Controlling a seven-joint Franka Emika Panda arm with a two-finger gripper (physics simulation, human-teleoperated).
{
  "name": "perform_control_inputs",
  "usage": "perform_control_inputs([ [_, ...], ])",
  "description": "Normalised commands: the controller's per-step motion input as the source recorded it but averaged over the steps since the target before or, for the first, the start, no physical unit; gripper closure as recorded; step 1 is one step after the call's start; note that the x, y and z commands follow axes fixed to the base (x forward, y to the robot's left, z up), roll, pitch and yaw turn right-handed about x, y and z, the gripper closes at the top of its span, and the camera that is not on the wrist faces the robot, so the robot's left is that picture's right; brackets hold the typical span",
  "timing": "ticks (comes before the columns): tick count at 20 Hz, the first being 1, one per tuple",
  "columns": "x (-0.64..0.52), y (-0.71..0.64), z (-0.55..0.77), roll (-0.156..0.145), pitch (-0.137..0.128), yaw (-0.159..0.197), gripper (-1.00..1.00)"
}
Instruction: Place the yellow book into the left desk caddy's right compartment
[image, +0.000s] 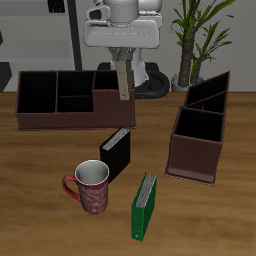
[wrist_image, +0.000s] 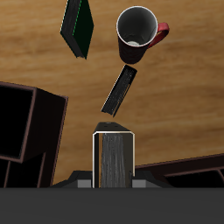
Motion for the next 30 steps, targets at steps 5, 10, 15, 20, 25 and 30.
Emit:
perform_control_inputs([
  [5,0.03,0.49,0.29,0.033,-0.01,-0.009,1.0],
  [10,0.09,0.51,0.25,0.022,0.001,-0.001,1.0],
  [15,0.14,0.4,0.29,-0.002,-0.004,-0.027,1.0],
  [20,0.23,0.47,0.22,-0.026,0.004,0.021,1.0],
  [25,0.13,0.24,0.12,-0.002,0.003,-0.023,1.0],
  [30,0.22,0.31,0.11,-0.02,-0.002,-0.047,1.0],
])
